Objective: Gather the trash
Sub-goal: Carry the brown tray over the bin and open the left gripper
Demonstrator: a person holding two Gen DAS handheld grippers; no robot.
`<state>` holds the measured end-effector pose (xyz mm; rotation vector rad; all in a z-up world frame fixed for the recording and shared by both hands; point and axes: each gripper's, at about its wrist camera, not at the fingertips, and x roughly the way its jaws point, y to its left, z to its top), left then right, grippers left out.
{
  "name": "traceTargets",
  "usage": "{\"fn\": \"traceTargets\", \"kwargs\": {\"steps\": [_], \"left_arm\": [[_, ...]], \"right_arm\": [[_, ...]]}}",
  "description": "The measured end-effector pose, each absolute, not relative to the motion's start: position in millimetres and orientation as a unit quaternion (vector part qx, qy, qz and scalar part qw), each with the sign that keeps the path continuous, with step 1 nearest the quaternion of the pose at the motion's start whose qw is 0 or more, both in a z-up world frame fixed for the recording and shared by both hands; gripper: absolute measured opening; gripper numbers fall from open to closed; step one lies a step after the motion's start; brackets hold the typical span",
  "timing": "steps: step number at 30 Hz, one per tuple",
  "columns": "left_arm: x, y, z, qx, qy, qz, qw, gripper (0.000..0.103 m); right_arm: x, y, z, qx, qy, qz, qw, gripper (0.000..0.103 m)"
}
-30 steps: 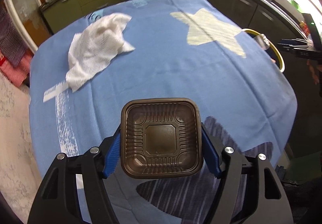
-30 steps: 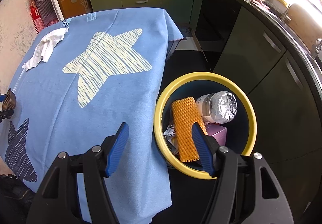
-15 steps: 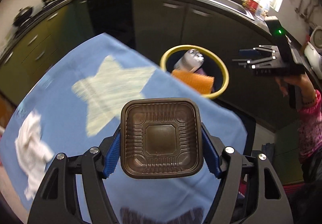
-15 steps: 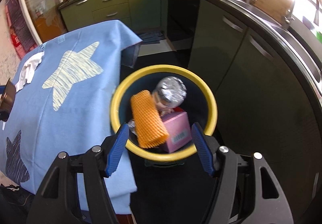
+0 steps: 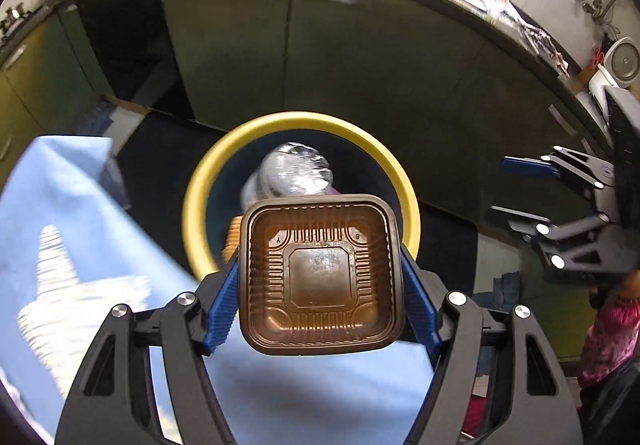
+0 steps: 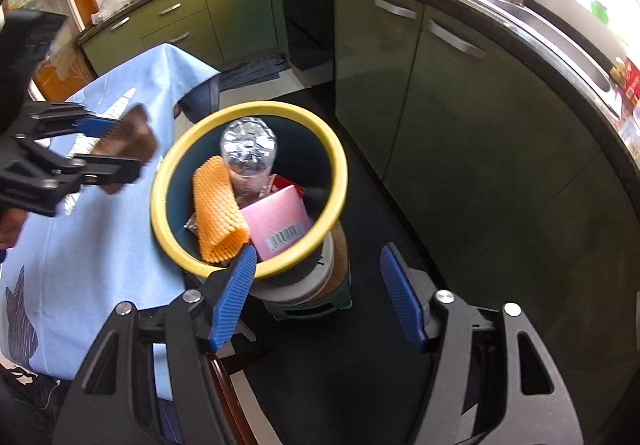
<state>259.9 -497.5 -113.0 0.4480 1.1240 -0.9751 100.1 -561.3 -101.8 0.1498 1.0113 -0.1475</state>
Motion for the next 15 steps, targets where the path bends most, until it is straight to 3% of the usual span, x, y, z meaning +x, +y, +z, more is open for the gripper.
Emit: {"fn": "traceTargets", "kwargs": {"steps": [2,4,6,15], "left_arm": [[264.2,-511.0,-127.0,0.203,0.515,-0.438,0.708,0.072],[269.3,-521.0,-134.4,0.205,0.517,-0.435,0.708,0.081],[272.1,-517.9,-132.8,0.206,0.516,-0.426,0.714,0.082],[251.9,-416.7,-65.1,0.132,0.463,-0.419,0.77,0.092]], "right_arm": [[100.5,-564.4,-103.2,0.074,0.484,-0.073,0.869,0.062],[101.6,-567.0,-103.5,0.076,0.484,-0.074,0.869,0.062],[100.7,-566.1,-103.1,0.076,0.483,-0.071,0.869,0.062],[103.2,-557.3,-100.3,0.071,0.484,-0.067,0.87,0.062]]}}
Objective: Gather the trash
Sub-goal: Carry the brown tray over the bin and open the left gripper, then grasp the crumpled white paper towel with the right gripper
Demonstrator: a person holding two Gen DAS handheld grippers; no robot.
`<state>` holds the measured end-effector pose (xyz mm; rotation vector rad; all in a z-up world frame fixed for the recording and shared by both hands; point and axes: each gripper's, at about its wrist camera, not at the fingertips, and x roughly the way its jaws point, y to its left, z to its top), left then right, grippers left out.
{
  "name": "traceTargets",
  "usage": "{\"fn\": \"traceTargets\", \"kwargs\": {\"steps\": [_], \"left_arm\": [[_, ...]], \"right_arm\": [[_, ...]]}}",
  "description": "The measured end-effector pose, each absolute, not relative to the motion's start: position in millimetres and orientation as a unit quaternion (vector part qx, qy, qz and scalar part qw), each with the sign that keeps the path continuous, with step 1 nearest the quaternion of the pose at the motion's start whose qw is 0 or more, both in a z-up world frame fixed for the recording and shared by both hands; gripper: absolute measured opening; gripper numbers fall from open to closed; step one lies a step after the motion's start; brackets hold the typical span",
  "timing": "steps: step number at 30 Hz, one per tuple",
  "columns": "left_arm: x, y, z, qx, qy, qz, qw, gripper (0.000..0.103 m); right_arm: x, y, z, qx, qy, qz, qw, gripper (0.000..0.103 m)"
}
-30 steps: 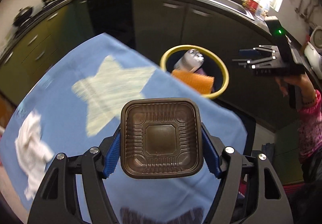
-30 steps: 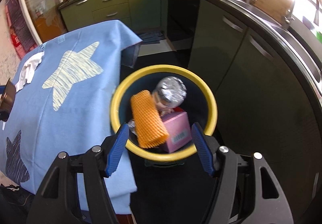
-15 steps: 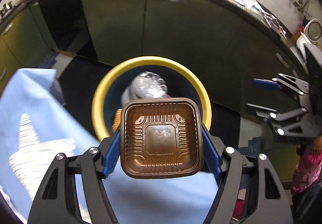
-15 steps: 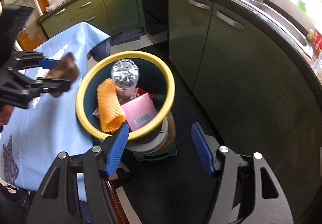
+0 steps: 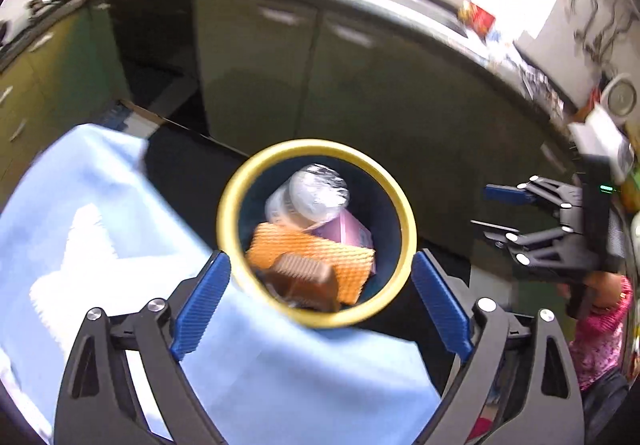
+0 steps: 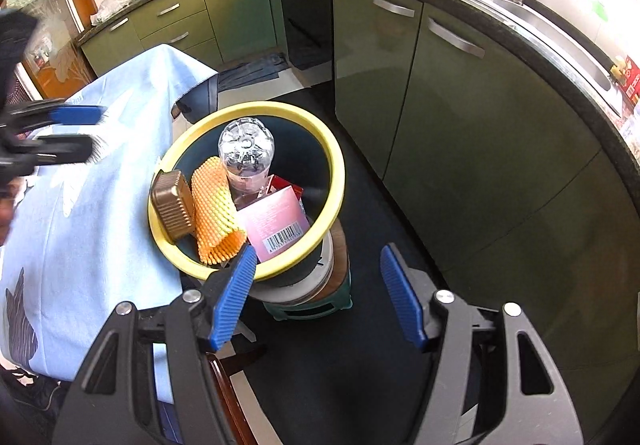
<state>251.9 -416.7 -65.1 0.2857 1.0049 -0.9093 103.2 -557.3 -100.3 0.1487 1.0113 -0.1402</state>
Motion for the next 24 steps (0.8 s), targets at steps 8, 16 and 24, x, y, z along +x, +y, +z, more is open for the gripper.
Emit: {"fn": "traceTargets", "kwargs": {"steps": [8,16,24], "left_arm": [[224.0,-259.4,-38.8,0.049,0.43,-0.344,0.833,0.096],[188.6,-124.0,-63.6,0.006,0.425,-0.237,0.874,0.097],[153.7,-12.4,-86.6,-0.046,0.428,-0.133,0.893,0.098]], "right_arm": [[114.2,-534.9,-92.8,0.055,0.489,-0.058,0.869,0.062],[144.7,-471.7,-78.3,0.015,0.487,-0.015,0.873,0.062],[204.0,-359.4,-66.6,-0.043,0.487,0.093,0.867,0.062]]}}
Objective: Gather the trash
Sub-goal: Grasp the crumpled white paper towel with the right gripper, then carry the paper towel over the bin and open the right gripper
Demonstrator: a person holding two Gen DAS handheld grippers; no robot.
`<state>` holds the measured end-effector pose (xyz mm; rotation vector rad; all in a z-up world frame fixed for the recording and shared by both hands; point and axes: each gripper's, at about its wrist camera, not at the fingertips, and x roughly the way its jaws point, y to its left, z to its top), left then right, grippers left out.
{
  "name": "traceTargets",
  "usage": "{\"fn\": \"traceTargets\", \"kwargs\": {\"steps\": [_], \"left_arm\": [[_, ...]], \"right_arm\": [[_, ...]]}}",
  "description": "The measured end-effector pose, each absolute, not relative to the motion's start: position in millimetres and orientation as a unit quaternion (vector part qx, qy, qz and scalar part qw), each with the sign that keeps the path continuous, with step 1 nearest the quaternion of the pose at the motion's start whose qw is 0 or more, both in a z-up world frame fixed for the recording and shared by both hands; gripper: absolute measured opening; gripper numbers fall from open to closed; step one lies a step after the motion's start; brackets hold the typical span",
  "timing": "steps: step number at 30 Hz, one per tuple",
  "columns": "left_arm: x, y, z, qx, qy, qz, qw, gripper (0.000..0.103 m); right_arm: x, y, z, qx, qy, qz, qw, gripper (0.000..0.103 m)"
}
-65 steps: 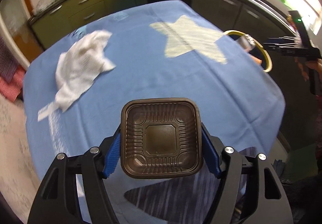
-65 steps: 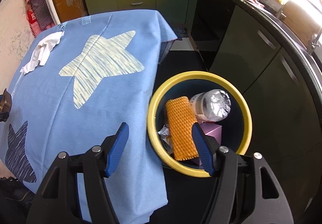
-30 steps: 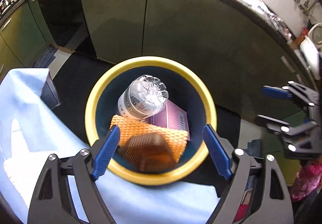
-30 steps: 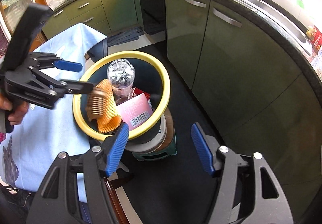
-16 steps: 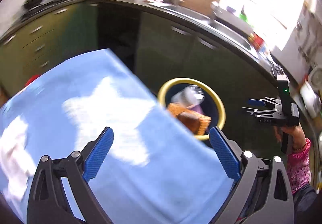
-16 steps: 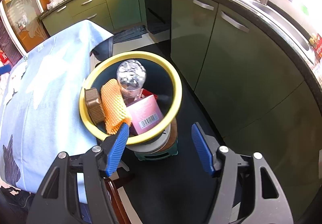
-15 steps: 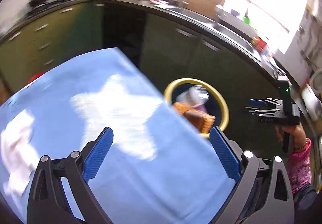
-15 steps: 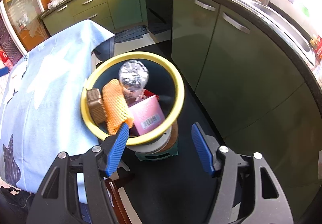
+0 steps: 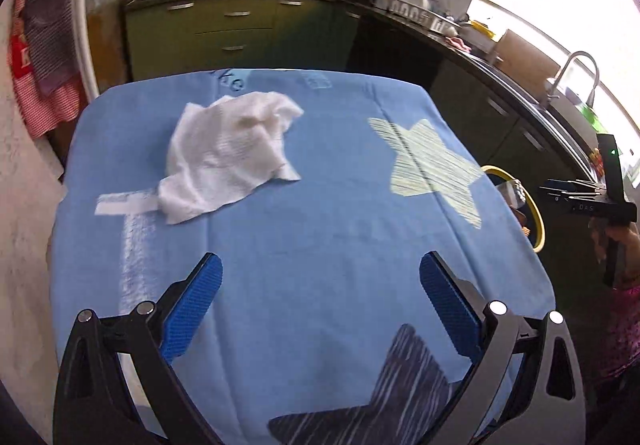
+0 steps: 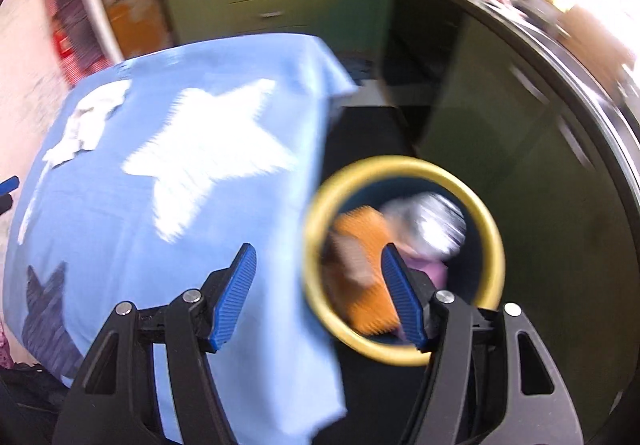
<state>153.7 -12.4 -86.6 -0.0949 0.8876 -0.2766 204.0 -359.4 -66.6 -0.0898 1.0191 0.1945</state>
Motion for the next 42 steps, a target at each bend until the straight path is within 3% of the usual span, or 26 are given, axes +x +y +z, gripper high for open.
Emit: {"fn": "traceTargets", "kwargs": {"steps": [10,15,23,25,27,42], "left_arm": [[127.6,51.8,-99.2,-0.071,0.431,-0.072,0.897,0.098],[124.7,58.8,-99.1,-0.071,0.433,-0.071,0.896,0.098],[123.5,67.5,-100.5,-0.073,0.433,-0.073,0.895,0.098],[123.3,69.2,-101.0,-0.074,0.433,-0.072,0.896,0.098],[122.8,70.8,-102.0,-0.075,0.433,-0.073,0.895,0.098],[115.4,68.8,-96.4,-0.075,0.428,-0.074,0.898,0.098]], "right_arm": [[275.5,-169.0,-58.1,-0.072,0.481,0.275,0.83,0.061],[308.1,-101.6,-75.5,-0.061,0.508,0.317,0.799,0.044],[344.1,-54.2,-108.6,-0.043,0.55,0.315,0.772,0.037],[345.4,-48.1,-112.0,-0.044,0.554,0.314,0.77,0.028],[344.5,-45.8,-109.0,-0.045,0.551,0.307,0.775,0.004],[338.7,-61.1,50.4,-0.004,0.405,0.333,0.852,0.003]]}}
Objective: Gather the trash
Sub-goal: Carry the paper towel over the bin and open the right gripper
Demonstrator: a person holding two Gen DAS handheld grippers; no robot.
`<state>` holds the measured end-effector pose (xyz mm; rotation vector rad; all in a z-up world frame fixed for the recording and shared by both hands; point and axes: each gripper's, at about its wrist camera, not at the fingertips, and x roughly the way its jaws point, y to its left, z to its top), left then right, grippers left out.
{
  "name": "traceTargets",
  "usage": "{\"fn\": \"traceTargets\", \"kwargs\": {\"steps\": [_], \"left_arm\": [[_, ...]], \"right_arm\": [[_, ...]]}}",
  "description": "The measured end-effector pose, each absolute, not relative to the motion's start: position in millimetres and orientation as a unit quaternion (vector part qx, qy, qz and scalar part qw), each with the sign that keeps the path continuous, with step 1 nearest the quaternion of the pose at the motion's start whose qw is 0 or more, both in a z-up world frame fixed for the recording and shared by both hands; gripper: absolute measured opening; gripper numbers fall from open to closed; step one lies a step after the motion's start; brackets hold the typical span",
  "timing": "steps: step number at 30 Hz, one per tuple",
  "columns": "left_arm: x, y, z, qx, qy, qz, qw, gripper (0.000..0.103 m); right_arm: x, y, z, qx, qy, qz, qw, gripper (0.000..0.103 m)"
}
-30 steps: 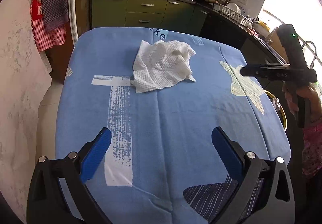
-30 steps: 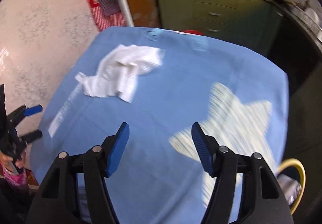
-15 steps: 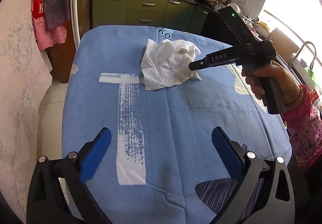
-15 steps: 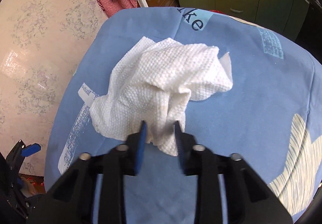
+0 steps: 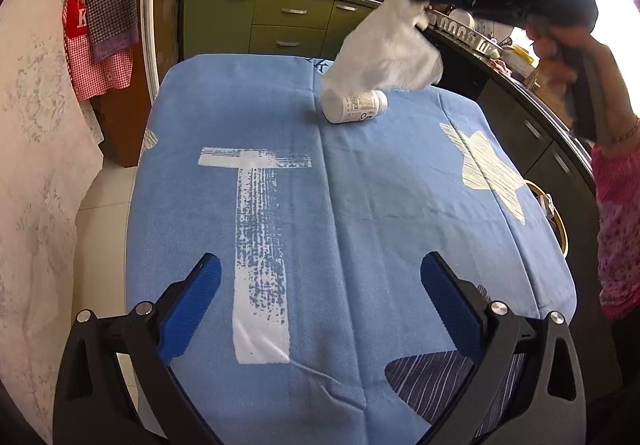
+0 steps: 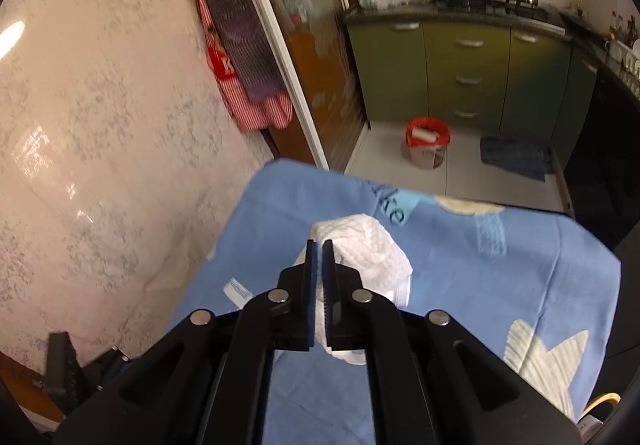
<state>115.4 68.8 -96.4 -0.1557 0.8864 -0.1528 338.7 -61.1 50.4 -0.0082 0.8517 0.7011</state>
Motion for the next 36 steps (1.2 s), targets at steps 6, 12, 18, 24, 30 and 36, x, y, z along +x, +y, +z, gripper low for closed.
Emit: {"fn": "traceTargets", "kwargs": {"steps": [6,12,18,24,30,36], "left_arm": [[116.2,64.6,-93.0,-0.066,0.425,-0.083,0.899,0.098],[121.0,53.9,-91.4,-0.058,0.423,-0.097,0.899,0.098],[127.6,35.2,-90.6,-0.049,0.424,-0.113,0.897,0.098],[129.9,7.7,-85.5,-0.027,0.423,-0.133,0.896,0.098],[131.0,-17.2,-80.8,-0.013,0.421,-0.152,0.894,0.098],[134.1,-38.7,-78.6,0.0,0.424,-0.166,0.89,0.098]], "right_arm": [[292.0,-112.8,84.6,-0.023,0.38,0.311,0.871,0.003],[246.0,-185.6,87.3,-0.027,0.388,0.261,0.884,0.003],[203.9,-256.3,82.2,-0.003,0.39,0.209,0.897,0.003],[167.8,-309.8,75.8,0.029,0.384,0.169,0.907,0.003],[146.6,-358.8,70.0,0.054,0.386,0.113,0.914,0.004],[136.8,-403.7,50.4,0.068,0.398,0.063,0.913,0.005]]}}
